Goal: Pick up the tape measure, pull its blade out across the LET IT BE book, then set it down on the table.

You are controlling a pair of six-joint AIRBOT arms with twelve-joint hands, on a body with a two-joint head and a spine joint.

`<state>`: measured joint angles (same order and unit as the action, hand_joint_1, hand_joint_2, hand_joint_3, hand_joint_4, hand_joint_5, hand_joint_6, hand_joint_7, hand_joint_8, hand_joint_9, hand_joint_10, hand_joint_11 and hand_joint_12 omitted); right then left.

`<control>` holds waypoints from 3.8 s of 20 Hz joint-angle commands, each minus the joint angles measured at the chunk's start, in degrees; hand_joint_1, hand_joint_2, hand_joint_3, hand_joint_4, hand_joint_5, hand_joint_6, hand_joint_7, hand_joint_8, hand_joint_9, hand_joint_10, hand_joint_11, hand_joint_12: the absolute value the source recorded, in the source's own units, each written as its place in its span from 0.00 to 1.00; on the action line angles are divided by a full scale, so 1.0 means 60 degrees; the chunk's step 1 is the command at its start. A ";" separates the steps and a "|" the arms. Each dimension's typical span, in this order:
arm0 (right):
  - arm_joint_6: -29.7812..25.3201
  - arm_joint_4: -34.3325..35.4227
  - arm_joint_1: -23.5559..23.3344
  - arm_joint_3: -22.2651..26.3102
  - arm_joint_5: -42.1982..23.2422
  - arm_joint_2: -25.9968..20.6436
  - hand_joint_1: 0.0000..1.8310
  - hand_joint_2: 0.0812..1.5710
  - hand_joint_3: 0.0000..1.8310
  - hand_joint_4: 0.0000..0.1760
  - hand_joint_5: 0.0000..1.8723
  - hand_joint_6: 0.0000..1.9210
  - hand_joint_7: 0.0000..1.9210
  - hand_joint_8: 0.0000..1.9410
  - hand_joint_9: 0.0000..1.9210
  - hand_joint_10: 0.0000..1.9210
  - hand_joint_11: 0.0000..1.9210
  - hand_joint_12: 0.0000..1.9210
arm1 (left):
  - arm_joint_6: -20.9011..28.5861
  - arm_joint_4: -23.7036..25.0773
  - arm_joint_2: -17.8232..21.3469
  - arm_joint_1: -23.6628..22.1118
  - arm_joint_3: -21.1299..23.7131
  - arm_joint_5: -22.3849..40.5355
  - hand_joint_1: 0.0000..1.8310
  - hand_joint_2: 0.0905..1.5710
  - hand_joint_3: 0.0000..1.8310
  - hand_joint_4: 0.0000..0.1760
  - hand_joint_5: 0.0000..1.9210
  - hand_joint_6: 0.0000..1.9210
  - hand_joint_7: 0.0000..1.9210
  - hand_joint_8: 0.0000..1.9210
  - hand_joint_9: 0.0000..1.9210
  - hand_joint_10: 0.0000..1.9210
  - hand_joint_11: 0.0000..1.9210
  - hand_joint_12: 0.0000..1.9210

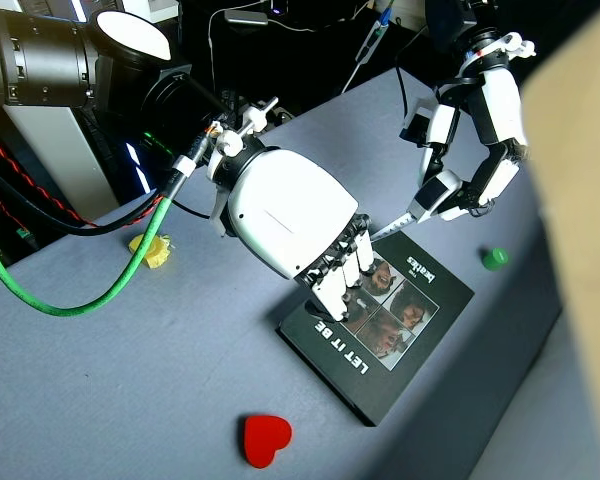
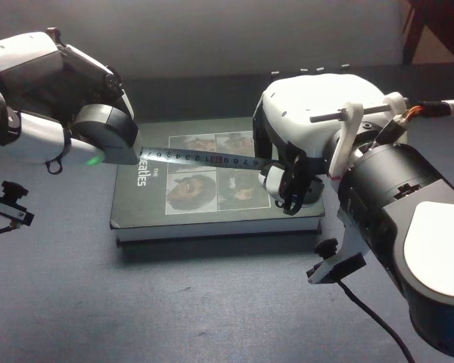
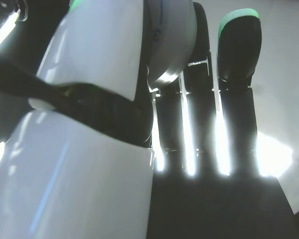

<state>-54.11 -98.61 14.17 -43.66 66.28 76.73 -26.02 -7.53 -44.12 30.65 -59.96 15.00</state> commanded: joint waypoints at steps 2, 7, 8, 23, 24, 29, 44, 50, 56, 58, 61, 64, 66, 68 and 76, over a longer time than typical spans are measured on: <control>-0.0027 -0.0922 -0.0048 0.0018 0.0301 -0.0049 0.66 0.71 0.00 0.02 0.48 0.55 0.51 0.55 0.45 0.41 0.32 0.71 | 0.0111 -0.0121 0.0004 -0.0099 -0.0028 0.1188 0.82 0.66 0.00 0.00 0.48 0.48 0.57 0.31 0.58 0.41 0.48 0.74; -0.0079 -0.0935 -0.0005 0.0101 0.0230 -0.0311 0.66 0.72 0.00 0.02 0.47 0.58 0.50 0.56 0.42 0.48 0.31 0.72 | 0.0111 -0.0121 0.0004 -0.0091 -0.0036 0.1220 0.82 0.66 0.00 0.00 0.48 0.48 0.57 0.31 0.58 0.41 0.47 0.74; -0.0118 -0.0979 0.0033 0.0142 0.0175 -0.0420 0.65 0.72 0.00 0.09 0.47 0.58 0.50 0.56 0.42 0.45 0.31 0.72 | 0.0111 -0.0121 0.0003 -0.0092 -0.0038 0.1231 0.82 0.66 0.00 0.00 0.48 0.48 0.57 0.31 0.58 0.41 0.47 0.74; -0.0493 -0.1762 0.0458 0.0298 -0.0582 -0.2177 0.72 0.72 0.00 0.00 0.48 0.57 0.50 0.53 0.39 0.67 0.31 0.73 | 0.0111 -0.0120 -0.0020 -0.0098 -0.0064 0.1282 0.82 0.66 0.00 0.00 0.48 0.48 0.57 0.31 0.58 0.42 0.48 0.74; -0.0525 -0.1795 0.0486 0.0270 -0.0640 -0.2276 0.74 0.72 0.00 0.00 0.48 0.57 0.50 0.52 0.39 0.71 0.31 0.73 | 0.0111 -0.0120 -0.0020 -0.0098 -0.0066 0.1282 0.82 0.66 0.00 0.00 0.48 0.48 0.57 0.31 0.58 0.41 0.48 0.74; -0.0654 -0.1874 0.0620 -0.0074 -0.0978 -0.2765 0.74 0.72 0.00 0.00 0.47 0.57 0.50 0.53 0.38 0.73 0.31 0.73 | 0.0111 -0.0124 -0.0020 -0.0097 -0.0070 0.1282 0.82 0.66 0.00 0.00 0.48 0.48 0.57 0.31 0.58 0.41 0.48 0.74; -0.0985 -0.2125 0.1044 -0.0684 -0.1479 -0.3526 0.74 0.72 0.00 0.00 0.46 0.57 0.50 0.54 0.38 0.73 0.31 0.74 | 0.0112 -0.0128 -0.0022 -0.0092 -0.0064 0.1297 0.82 0.66 0.00 0.00 0.48 0.48 0.57 0.31 0.58 0.42 0.47 0.75; -0.0982 -0.2233 0.0924 -0.0675 -0.1499 -0.3509 0.74 0.72 0.00 0.00 0.46 0.57 0.50 0.54 0.39 0.73 0.30 0.73 | 0.0112 -0.0129 -0.0021 -0.0078 -0.0065 0.1310 0.82 0.66 0.00 0.00 0.48 0.48 0.58 0.30 0.58 0.41 0.49 0.73; -0.1152 -0.2868 0.0742 -0.0545 -0.1528 -0.3499 0.74 0.72 0.00 0.00 0.46 0.57 0.50 0.54 0.39 0.73 0.31 0.72 | 0.0113 -0.0136 -0.0021 -0.0084 -0.0069 0.1326 0.82 0.66 0.00 0.00 0.48 0.48 0.58 0.29 0.58 0.41 0.47 0.74; -0.1131 -0.2875 0.0608 -0.0360 -0.1584 -0.3491 0.74 0.72 0.00 0.00 0.46 0.57 0.50 0.54 0.39 0.73 0.31 0.72 | 0.0113 -0.0144 -0.0021 -0.0088 -0.0076 0.1343 0.82 0.66 0.00 0.00 0.48 0.48 0.58 0.29 0.58 0.41 0.47 0.74; -0.1028 -0.2874 0.0417 -0.0077 -0.1584 -0.3435 0.74 0.72 0.00 0.00 0.46 0.58 0.50 0.52 0.40 0.73 0.31 0.72 | 0.0113 -0.0160 -0.0021 -0.0079 -0.0084 0.1343 0.82 0.66 0.00 0.00 0.48 0.48 0.58 0.29 0.58 0.41 0.48 0.74; -0.0825 -0.2807 0.0189 0.0111 -0.1465 -0.3145 0.74 0.73 0.00 0.00 0.43 0.60 0.49 0.54 0.39 0.74 0.30 0.71 | 0.0113 -0.0170 -0.0021 -0.0087 -0.0085 0.1343 0.82 0.66 0.00 0.00 0.48 0.47 0.58 0.30 0.59 0.41 0.48 0.74; -0.0648 -0.2630 0.0107 0.0119 -0.1330 -0.2894 0.74 0.73 0.00 0.00 0.42 0.61 0.49 0.55 0.39 0.74 0.30 0.71 | 0.0113 -0.0170 -0.0022 -0.0090 -0.0085 0.1343 0.82 0.66 0.00 0.00 0.48 0.47 0.58 0.30 0.59 0.41 0.48 0.74; -0.0486 -0.2372 0.0023 0.0180 -0.1218 -0.2660 0.64 0.76 0.00 0.00 0.39 0.68 0.46 0.62 0.38 0.40 0.26 0.69 | 0.0113 -0.0170 -0.0022 -0.0092 -0.0085 0.1343 0.82 0.66 0.00 0.00 0.48 0.47 0.57 0.30 0.58 0.41 0.48 0.74; -0.0207 -0.2000 -0.0011 0.0583 -0.0817 -0.2240 0.56 0.75 0.00 0.00 0.37 0.18 0.43 0.09 0.34 0.24 0.18 0.66 | 0.0113 -0.0170 -0.0022 -0.0099 -0.0089 0.1343 0.82 0.66 0.00 0.00 0.48 0.47 0.57 0.30 0.58 0.41 0.48 0.74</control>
<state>-55.40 -105.65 14.76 -40.27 58.11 63.59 -25.82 -7.94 -44.40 30.83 -60.20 15.97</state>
